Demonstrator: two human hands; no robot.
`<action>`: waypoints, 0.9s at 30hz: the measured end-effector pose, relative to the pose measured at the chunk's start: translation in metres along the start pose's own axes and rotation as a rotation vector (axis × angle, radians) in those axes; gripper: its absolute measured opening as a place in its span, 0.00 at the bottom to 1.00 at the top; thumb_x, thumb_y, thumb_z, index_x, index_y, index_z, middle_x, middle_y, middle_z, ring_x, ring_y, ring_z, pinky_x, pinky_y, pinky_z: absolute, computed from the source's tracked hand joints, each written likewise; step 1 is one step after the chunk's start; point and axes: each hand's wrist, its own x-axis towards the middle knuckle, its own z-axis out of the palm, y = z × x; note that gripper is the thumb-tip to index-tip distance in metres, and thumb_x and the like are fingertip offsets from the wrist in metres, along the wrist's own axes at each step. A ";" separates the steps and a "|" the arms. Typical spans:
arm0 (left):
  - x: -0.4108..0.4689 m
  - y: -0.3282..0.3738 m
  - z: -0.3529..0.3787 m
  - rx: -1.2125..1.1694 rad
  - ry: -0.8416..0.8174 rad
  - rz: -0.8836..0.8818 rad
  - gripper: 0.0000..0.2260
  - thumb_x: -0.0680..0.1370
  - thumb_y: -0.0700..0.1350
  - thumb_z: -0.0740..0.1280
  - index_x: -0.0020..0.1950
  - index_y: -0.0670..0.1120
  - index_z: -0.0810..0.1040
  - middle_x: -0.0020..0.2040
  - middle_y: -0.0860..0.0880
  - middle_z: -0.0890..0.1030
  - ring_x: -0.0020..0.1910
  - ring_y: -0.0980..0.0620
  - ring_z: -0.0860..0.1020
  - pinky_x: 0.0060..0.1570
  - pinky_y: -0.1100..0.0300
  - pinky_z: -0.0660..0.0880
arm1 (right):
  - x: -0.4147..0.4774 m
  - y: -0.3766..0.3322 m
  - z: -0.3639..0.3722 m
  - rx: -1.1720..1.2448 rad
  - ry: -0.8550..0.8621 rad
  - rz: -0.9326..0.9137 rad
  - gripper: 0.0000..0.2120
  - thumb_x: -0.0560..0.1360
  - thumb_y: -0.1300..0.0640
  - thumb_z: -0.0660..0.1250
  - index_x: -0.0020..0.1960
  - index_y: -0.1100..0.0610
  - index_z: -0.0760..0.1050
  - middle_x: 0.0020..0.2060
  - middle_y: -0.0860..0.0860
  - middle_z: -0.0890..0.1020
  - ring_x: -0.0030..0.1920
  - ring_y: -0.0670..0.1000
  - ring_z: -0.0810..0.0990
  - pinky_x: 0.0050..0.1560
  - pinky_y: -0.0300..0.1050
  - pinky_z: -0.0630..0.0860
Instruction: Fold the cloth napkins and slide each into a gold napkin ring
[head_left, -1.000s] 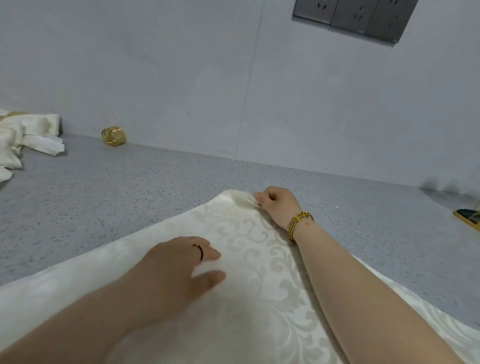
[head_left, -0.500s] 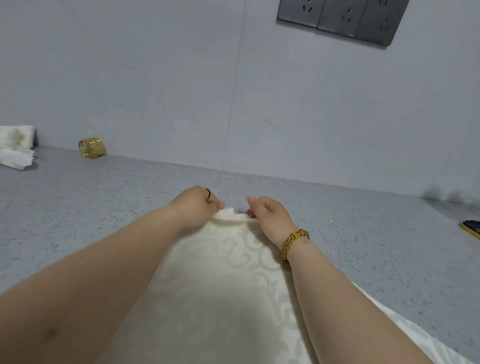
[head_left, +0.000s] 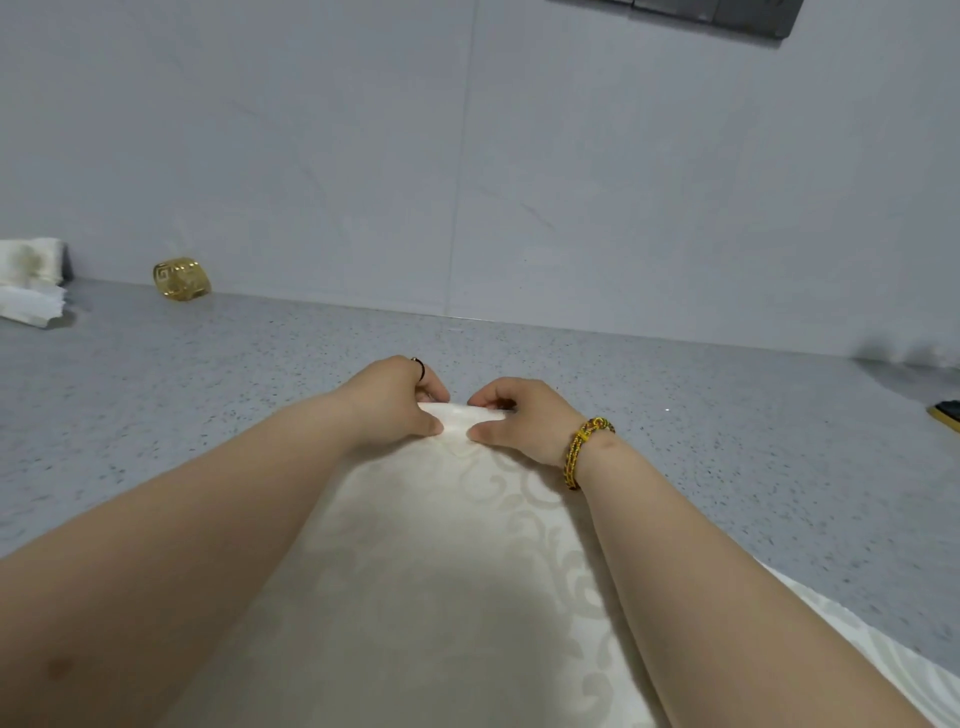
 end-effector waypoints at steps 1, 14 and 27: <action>0.000 0.001 0.000 0.033 0.004 0.020 0.10 0.73 0.39 0.68 0.54 0.45 0.77 0.44 0.53 0.76 0.45 0.55 0.73 0.37 0.71 0.67 | -0.001 -0.002 -0.001 -0.032 -0.008 -0.002 0.11 0.71 0.55 0.69 0.37 0.42 0.69 0.43 0.45 0.75 0.58 0.53 0.72 0.65 0.52 0.66; -0.039 0.016 0.015 0.348 0.264 0.234 0.13 0.72 0.35 0.60 0.49 0.49 0.80 0.45 0.53 0.78 0.50 0.52 0.74 0.40 0.69 0.61 | -0.025 -0.030 0.003 -0.611 0.027 -0.186 0.15 0.72 0.65 0.58 0.35 0.48 0.62 0.45 0.49 0.75 0.52 0.51 0.66 0.52 0.42 0.57; -0.047 0.003 0.010 -0.030 -0.002 0.058 0.11 0.73 0.47 0.69 0.31 0.55 0.75 0.41 0.56 0.75 0.48 0.53 0.74 0.50 0.61 0.70 | -0.053 -0.021 -0.003 -0.350 -0.009 -0.029 0.15 0.77 0.53 0.60 0.31 0.52 0.66 0.39 0.49 0.73 0.50 0.51 0.69 0.55 0.42 0.62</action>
